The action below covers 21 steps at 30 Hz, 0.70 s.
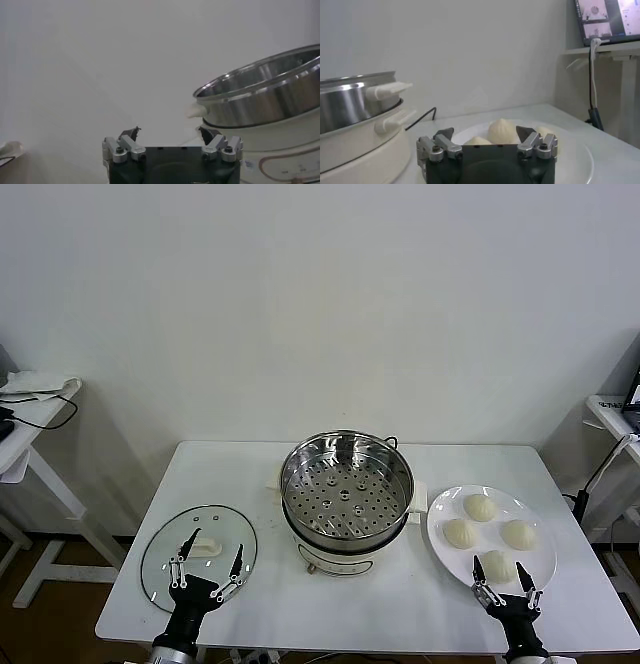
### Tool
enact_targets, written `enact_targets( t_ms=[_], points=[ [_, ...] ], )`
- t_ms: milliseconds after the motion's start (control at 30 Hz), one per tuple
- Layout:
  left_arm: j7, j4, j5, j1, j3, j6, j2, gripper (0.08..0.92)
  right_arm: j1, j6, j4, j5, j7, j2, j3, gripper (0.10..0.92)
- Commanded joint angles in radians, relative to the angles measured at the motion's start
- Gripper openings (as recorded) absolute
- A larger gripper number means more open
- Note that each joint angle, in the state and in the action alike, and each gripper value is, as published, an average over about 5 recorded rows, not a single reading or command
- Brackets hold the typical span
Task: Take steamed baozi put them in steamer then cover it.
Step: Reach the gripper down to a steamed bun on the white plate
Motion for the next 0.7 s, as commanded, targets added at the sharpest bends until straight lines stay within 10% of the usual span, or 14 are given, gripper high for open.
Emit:
enact_targets(
  t_ms=[33,467,700],
  points=[
    [0.000,-0.006,0.003,0.005,0.005,-0.002,-0.002,0.823,0.010,-0.011,0.003,-0.011,0.028,-0.001,0.003,0.823],
    [-0.009,-0.089,0.017,0.049,0.025,0.006,-0.005,0.823,0.597,-0.302,-0.221,0.206,0.177,-0.301,-0.035,0.823],
    [-0.011,-0.122,0.017,0.068,0.029,0.014,-0.010,0.823,0.975,-0.402,-0.575,0.339,-0.097,-0.468,-0.284,0.823]
  ],
)
